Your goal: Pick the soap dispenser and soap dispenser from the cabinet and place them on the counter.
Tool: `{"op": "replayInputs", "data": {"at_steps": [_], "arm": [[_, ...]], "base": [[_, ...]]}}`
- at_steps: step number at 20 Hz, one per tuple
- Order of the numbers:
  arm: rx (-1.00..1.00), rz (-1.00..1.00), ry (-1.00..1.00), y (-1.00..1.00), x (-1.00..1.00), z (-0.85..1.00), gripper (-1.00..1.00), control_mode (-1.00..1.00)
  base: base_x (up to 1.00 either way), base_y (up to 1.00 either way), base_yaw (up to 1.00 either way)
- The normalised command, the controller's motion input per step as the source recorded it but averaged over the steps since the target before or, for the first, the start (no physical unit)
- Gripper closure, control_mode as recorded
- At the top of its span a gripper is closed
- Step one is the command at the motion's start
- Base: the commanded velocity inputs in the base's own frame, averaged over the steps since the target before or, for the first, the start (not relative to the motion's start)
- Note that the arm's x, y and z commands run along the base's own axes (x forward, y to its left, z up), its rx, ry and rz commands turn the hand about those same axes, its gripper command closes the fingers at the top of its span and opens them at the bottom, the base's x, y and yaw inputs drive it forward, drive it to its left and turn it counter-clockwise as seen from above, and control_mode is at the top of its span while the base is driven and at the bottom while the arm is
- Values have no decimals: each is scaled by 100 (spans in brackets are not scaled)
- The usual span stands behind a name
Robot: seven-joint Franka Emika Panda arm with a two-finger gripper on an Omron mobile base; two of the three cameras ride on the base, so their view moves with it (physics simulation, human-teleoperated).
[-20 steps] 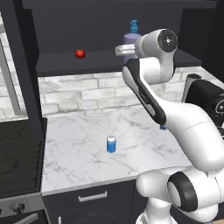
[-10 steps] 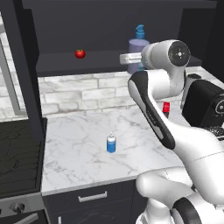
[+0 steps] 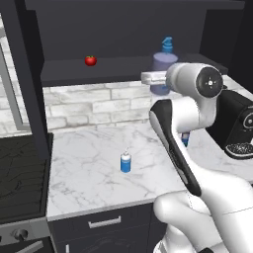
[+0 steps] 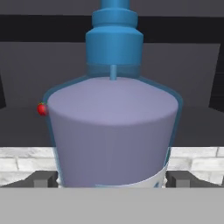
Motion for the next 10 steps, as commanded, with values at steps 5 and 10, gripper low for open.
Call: {"op": "replayInputs", "data": {"at_steps": [5, 10], "arm": [[0, -7, -6, 0, -40, -39, 100, -100], [0, -6, -7, -1, -33, -51, 100, -100]], "base": [[0, 0, 0], [0, 0, 0]]}}
